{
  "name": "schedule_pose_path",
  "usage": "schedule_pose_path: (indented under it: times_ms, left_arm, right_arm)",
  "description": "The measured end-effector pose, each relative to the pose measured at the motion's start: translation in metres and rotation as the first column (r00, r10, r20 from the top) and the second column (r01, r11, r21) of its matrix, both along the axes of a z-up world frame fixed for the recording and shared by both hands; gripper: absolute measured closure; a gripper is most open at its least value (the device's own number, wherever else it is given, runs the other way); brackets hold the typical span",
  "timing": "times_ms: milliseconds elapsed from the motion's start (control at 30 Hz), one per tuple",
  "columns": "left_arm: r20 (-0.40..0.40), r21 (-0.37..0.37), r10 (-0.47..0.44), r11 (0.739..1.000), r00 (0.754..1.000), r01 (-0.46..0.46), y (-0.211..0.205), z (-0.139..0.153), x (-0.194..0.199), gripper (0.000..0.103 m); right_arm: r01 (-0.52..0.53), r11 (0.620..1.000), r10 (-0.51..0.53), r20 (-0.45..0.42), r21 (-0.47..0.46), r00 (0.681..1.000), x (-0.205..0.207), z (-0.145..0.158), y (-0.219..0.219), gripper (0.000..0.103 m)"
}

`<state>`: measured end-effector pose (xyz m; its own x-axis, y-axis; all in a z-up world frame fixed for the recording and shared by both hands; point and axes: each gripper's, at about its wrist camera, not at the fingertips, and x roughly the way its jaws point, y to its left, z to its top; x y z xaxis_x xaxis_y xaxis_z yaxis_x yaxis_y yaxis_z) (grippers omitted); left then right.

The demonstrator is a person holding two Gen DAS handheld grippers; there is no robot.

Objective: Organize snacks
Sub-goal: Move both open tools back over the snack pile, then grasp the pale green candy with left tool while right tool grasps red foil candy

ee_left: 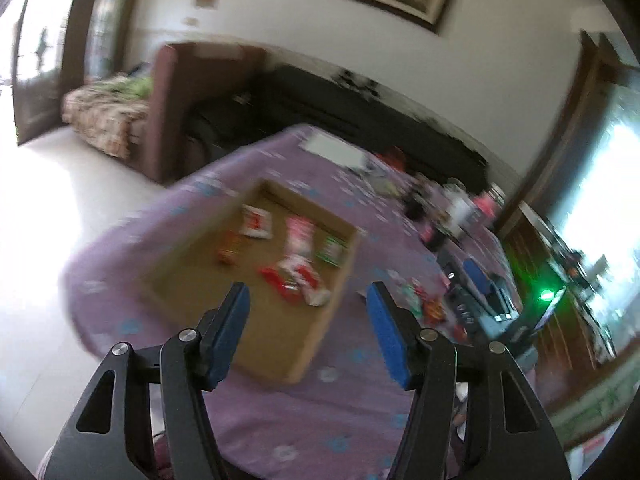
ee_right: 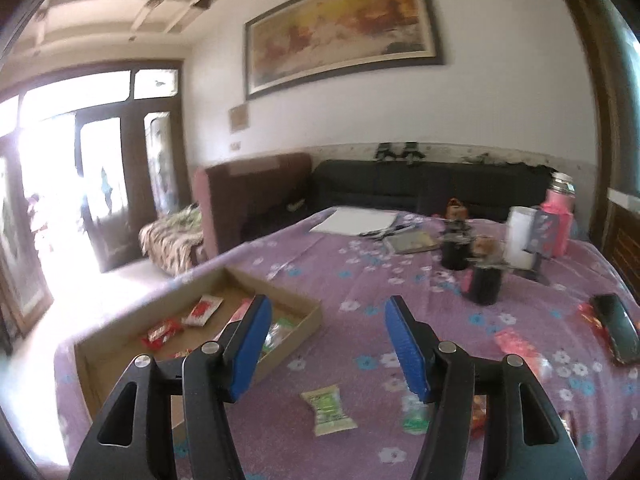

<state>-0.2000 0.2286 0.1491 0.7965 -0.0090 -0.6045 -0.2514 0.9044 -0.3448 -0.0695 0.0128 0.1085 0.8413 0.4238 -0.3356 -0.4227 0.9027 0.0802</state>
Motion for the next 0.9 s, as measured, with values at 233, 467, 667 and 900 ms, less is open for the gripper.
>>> schedule_pose_path:
  times_ms: [233,467,667,900]
  left_arm:
    - [-0.040,-0.047,-0.190,0.981,0.981,0.188,-0.041,-0.024,0.067,0.043]
    - [-0.088,-0.102,-0.287,0.955,0.954,0.278,-0.063,-0.055,0.094,0.043]
    - [-0.120,-0.064,-0.326,0.945,0.938,0.321,-0.069,-0.065,0.089,0.043]
    - [-0.131,-0.019,-0.353,0.935,0.926,0.354,-0.071,-0.061,0.094,0.044]
  right_arm:
    - [0.177,0.984,-0.173,-0.135,0.025,0.976,0.002,-0.011,-0.116,0.032]
    - [0.261,0.965,-0.248,-0.297,0.003,0.922,0.020,-0.021,-0.183,0.032]
    - [0.081,0.996,-0.052,-0.441,0.047,0.896,0.052,-0.041,-0.131,0.033]
    - [0.089,0.992,-0.120,-0.478,-0.087,0.870,0.080,-0.080,-0.079,0.037]
